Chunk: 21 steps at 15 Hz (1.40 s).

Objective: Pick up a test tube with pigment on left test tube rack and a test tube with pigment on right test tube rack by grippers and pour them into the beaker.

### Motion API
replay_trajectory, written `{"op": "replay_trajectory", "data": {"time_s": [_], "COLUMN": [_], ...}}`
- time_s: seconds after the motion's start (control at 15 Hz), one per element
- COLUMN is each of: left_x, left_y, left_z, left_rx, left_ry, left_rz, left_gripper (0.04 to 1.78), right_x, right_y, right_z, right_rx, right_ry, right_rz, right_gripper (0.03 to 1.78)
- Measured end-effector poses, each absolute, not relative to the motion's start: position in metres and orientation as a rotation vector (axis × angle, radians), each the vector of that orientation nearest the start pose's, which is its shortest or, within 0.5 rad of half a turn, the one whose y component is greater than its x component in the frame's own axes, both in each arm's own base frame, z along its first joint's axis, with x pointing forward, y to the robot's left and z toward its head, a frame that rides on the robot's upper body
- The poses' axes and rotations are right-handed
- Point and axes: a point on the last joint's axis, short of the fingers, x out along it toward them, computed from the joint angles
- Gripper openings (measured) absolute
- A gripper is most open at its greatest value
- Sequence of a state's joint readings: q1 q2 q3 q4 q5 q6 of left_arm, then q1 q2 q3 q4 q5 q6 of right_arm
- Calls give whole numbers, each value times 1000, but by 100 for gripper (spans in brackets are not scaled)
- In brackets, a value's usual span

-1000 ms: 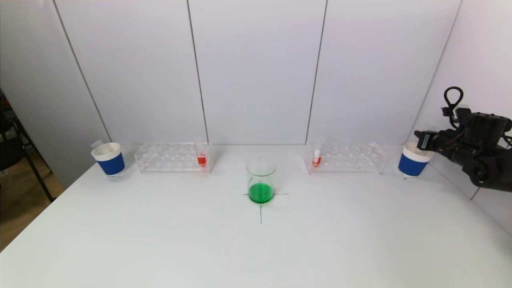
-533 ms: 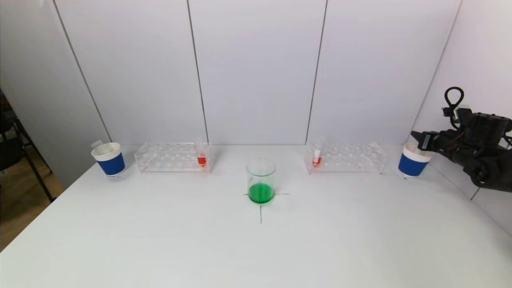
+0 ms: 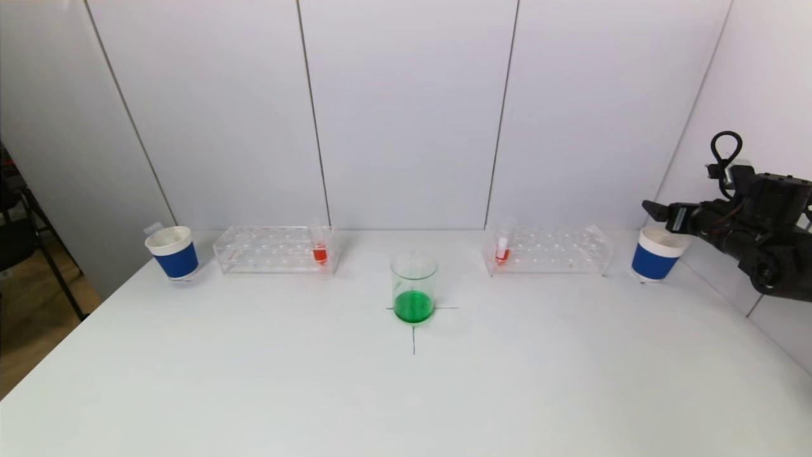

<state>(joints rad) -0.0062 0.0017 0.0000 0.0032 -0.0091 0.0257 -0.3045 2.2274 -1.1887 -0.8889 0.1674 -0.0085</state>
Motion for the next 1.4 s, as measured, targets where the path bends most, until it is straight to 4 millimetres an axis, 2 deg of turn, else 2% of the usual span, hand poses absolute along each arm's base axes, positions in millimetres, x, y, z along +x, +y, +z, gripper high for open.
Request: {"op": "replay_trajectory", "data": {"time_s": [0.27,0.47,0.6,0.87,1.0,1.13,1.4], "left_x": [-23,-23,-23,-23,-23,-23,-23], "left_y": [0,0,0,0,0,0,0], "left_z": [75,75,75,75,75,75,75], "left_rx": [26,26,26,26,26,26,26], "left_ry": [5,5,5,5,5,5,4], "left_rz": [-16,-15,-15,-15,-16,-15,-15], "left_gripper": [176,176,176,176,176,176,176], "right_x": [411,396,379,329,297,263,204], "right_y": [-118,-98,-78,-24,-6,2,3], "right_z": [136,163,172,180,181,178,177], "right_rx": [11,-3,-16,-34,-41,-44,-30], "right_ry": [95,56,57,94,111,130,112], "right_rz": [-130,-126,-122,-100,-96,-84,-89], "right_gripper": [178,178,178,178,178,178,178]}}
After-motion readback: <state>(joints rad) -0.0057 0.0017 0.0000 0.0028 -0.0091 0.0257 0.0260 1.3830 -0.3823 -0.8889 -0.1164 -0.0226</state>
